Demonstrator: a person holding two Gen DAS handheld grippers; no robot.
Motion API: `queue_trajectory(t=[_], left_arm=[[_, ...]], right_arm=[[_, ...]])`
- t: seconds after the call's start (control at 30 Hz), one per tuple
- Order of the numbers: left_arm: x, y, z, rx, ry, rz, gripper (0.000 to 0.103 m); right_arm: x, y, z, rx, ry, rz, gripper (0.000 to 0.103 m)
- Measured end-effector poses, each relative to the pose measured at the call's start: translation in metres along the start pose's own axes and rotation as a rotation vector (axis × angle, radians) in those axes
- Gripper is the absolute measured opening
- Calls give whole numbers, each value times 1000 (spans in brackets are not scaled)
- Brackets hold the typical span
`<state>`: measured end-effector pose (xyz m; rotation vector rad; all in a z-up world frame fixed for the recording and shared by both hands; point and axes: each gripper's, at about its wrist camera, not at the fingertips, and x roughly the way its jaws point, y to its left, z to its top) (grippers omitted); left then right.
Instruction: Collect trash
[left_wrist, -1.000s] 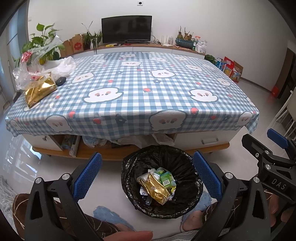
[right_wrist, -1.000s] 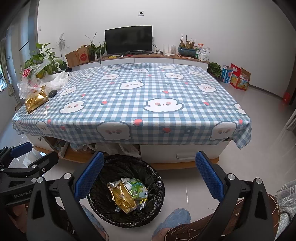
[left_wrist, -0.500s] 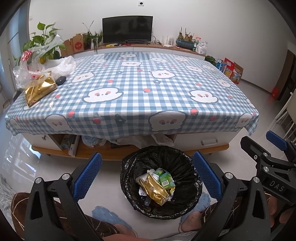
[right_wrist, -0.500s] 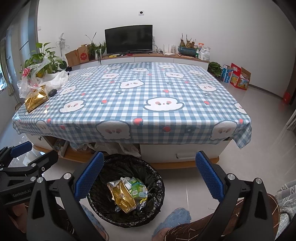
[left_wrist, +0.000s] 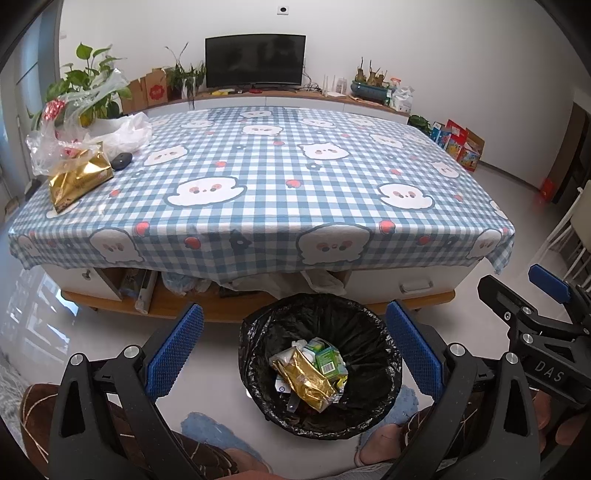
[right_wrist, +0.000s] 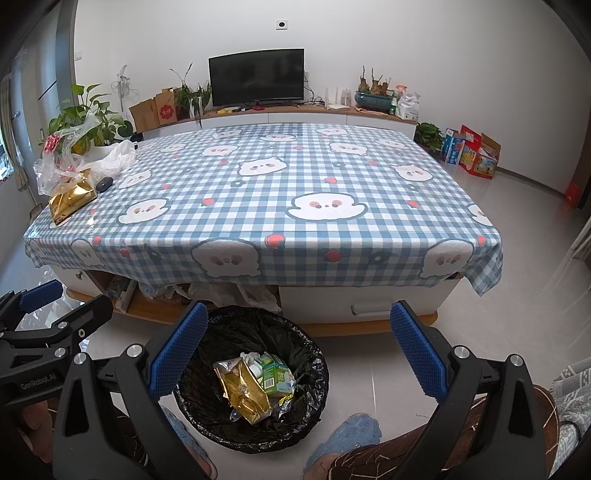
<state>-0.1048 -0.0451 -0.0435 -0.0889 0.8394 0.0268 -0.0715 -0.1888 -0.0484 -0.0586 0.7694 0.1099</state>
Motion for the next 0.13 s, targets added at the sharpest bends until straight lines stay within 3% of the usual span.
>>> queue_trajectory(t=[0.13], left_arm=[[1, 0, 0, -1, 7, -7, 97]], right_arm=[[0, 0, 0, 0, 1, 0, 95]])
